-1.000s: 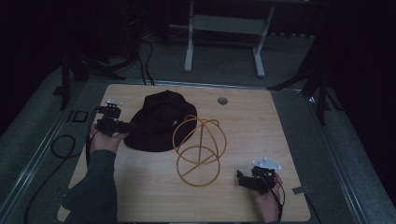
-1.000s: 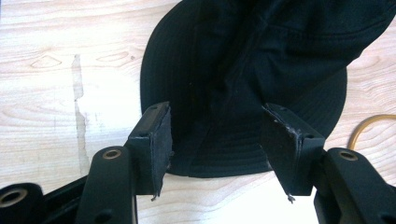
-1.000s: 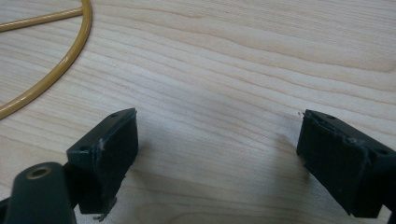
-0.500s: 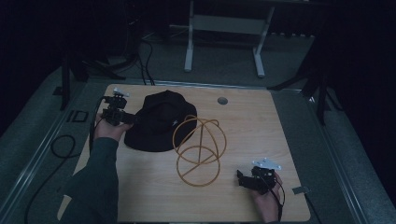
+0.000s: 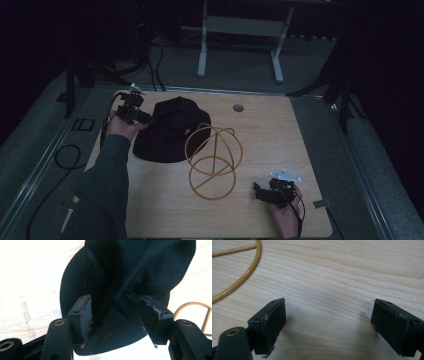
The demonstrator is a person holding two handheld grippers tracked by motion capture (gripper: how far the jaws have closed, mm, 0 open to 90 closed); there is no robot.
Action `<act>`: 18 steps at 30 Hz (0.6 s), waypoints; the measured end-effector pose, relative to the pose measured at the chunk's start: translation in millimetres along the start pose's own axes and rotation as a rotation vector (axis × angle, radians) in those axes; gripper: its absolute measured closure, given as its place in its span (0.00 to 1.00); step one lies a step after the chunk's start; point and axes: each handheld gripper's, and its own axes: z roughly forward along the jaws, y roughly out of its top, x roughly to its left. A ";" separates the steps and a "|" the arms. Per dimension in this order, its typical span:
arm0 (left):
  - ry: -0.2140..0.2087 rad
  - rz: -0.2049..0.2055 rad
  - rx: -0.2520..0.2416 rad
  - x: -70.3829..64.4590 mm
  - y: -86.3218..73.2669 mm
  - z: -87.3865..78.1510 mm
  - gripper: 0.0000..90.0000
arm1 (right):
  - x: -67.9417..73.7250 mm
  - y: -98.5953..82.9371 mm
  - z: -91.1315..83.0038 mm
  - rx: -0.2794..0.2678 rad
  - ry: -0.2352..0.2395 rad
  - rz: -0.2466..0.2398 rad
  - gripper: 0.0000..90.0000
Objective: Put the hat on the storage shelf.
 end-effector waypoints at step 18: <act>0.053 0.154 0.122 -21.7 28.9 39.7 0.47 | 0.2 -0.1 0.1 -0.002 0.001 -0.003 0.14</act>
